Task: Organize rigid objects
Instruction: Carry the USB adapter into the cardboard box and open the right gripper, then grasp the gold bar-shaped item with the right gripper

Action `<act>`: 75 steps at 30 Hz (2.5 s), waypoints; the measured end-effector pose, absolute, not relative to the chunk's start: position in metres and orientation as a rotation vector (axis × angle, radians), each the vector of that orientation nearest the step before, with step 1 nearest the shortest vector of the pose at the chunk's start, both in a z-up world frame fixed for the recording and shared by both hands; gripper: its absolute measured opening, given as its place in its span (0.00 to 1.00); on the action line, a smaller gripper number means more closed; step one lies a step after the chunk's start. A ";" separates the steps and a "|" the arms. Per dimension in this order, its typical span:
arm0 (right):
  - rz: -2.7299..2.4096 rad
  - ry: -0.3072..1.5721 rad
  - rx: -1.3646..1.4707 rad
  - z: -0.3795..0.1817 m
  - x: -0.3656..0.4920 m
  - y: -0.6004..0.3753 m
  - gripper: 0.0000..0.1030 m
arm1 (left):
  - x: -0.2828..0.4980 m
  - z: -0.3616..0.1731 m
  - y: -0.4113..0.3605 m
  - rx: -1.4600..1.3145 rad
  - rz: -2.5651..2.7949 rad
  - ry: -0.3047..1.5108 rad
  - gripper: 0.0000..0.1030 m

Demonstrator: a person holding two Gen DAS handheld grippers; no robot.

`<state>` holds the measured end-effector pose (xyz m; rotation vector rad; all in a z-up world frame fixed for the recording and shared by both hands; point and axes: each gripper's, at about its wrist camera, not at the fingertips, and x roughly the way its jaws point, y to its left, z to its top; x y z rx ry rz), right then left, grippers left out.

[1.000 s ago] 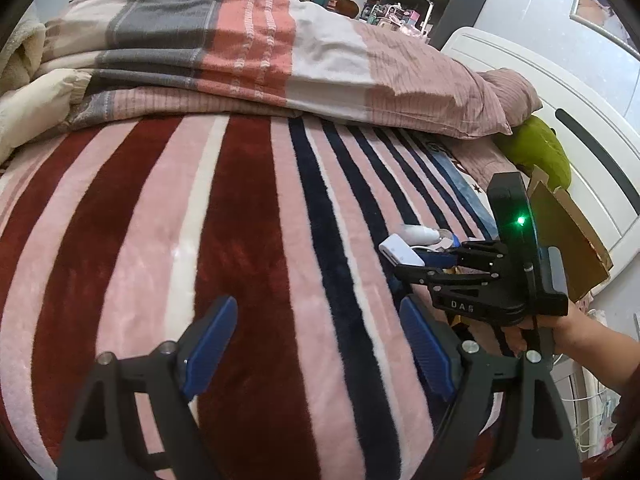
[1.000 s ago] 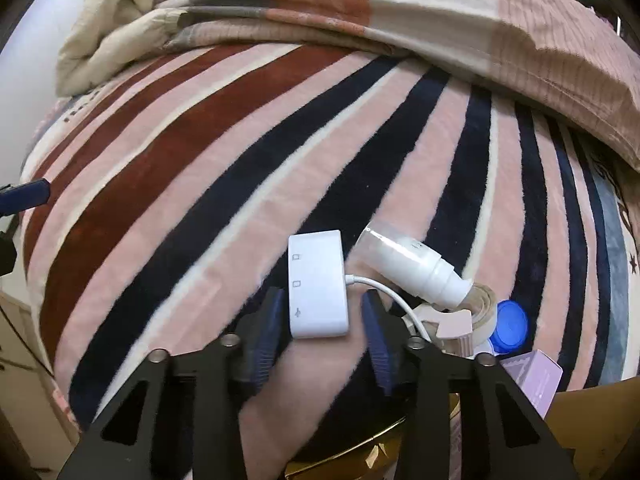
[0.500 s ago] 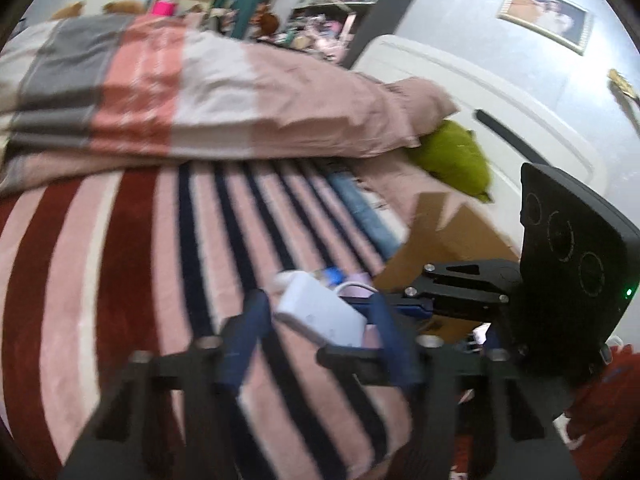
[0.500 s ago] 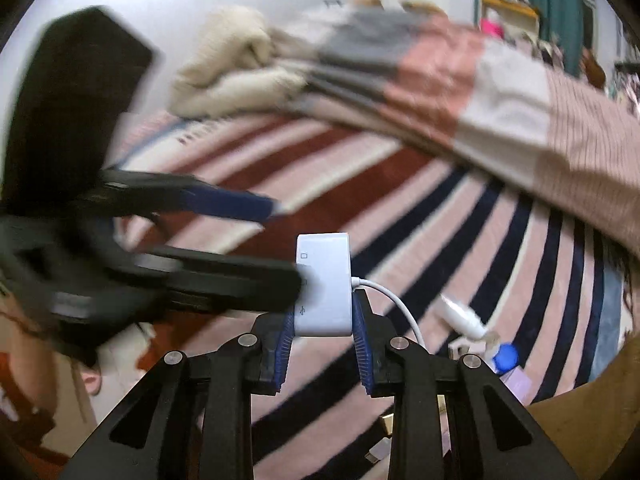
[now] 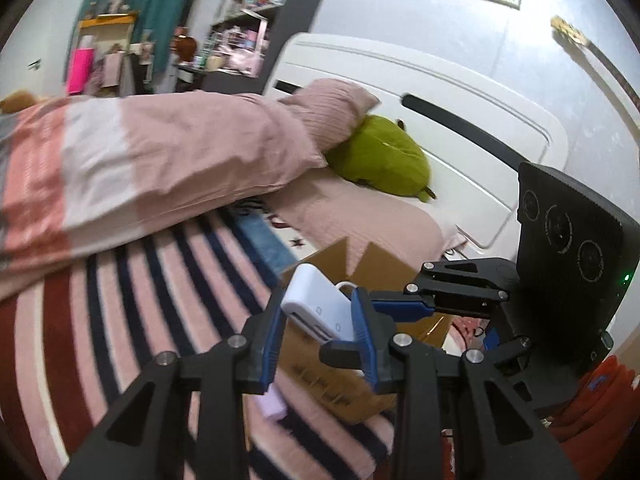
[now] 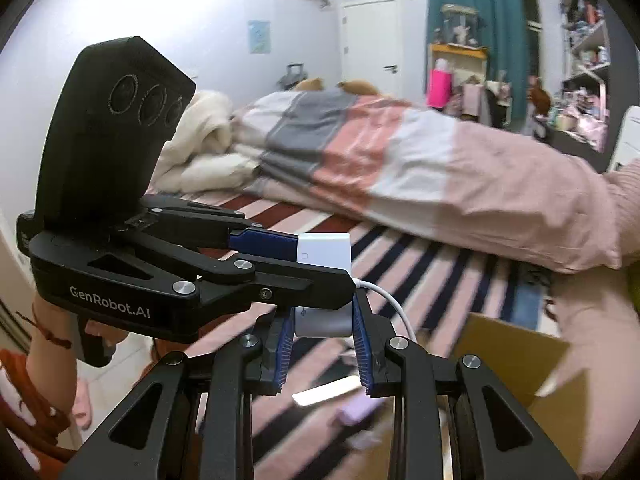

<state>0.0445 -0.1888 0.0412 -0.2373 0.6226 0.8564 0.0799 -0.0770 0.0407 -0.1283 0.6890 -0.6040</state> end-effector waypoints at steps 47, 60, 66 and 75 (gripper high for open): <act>0.598 1.048 -0.075 -0.135 0.032 -0.114 0.45 | 0.003 -0.097 0.083 -0.212 -0.190 0.790 0.77; 0.422 0.941 -0.120 -0.167 0.036 -0.112 0.13 | -0.004 -0.108 0.099 -0.263 -0.178 0.778 0.77; 0.548 0.972 -0.176 -0.165 0.025 -0.108 0.13 | -0.002 -0.109 0.093 -0.261 -0.186 0.792 0.77; 0.681 0.927 -0.241 -0.145 0.027 -0.090 0.13 | 0.010 -0.102 0.080 -0.313 -0.290 0.800 0.77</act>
